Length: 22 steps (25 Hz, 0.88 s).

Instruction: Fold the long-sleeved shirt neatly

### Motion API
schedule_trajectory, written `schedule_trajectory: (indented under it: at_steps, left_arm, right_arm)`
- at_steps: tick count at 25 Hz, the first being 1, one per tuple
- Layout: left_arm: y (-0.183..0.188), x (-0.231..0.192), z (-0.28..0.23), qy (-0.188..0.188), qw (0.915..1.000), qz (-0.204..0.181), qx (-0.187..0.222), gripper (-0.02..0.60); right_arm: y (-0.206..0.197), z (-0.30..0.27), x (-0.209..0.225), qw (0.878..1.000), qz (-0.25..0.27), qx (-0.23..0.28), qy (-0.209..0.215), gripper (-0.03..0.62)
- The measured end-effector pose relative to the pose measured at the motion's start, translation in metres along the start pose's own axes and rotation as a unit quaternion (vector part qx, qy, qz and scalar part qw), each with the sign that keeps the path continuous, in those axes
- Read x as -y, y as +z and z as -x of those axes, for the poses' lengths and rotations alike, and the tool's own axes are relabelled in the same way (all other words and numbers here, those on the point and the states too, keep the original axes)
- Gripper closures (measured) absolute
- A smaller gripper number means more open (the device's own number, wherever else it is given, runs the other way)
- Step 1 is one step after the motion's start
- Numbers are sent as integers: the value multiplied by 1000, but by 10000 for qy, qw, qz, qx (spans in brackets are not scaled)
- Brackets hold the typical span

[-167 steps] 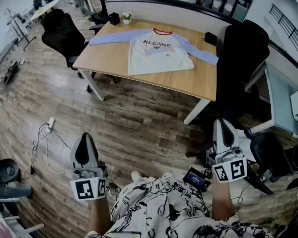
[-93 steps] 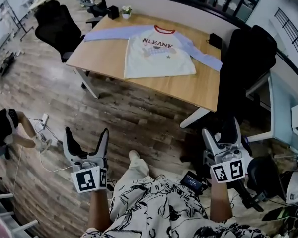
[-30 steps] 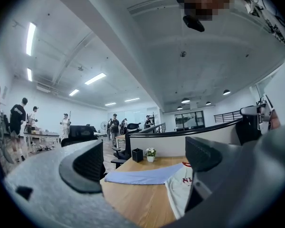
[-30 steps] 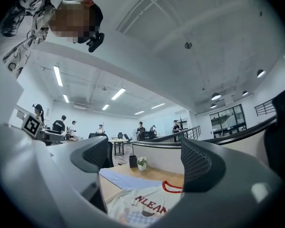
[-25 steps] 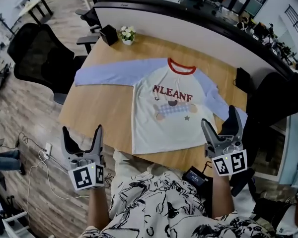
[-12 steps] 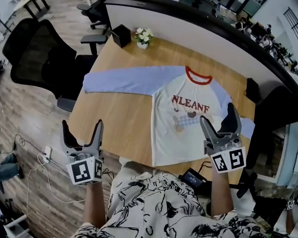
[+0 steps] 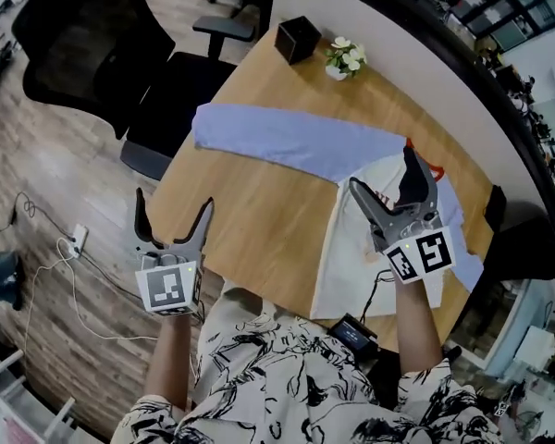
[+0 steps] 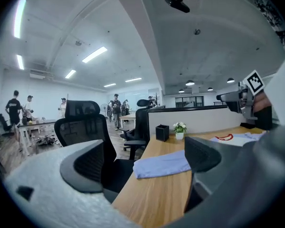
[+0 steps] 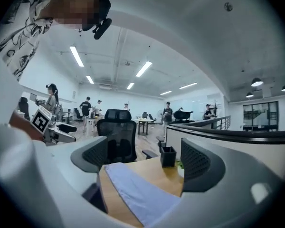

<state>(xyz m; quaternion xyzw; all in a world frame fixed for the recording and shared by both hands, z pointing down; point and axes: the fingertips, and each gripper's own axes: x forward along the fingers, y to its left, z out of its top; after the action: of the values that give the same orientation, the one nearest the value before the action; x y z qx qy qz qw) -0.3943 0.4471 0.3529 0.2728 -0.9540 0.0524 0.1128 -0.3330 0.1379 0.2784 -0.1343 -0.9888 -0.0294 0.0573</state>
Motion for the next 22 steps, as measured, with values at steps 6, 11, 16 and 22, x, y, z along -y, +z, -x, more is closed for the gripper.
schedule_trajectory:
  at_steps: [6,11,16,22]
  left_arm:
    - [-53,-17,-64,-305,9986,6,-436,75]
    - [-95,-23,-117,-534,9952,106,-808,101]
    - [-139,-32,-153,-682,9880,301,-1353,138]
    - [-180,-32,-177,-904,9779,421,-1836,210]
  right_arm:
    - [-37,-142,-53,9920,112,-468,1167,135]
    - [-90,-247,-93,9759,376,-1136,1826,160]
    - [-152,-324,-117,9555,596,-1917,2161,201]
    - [-214,-377,-153,9179,751,-2830,2679,275]
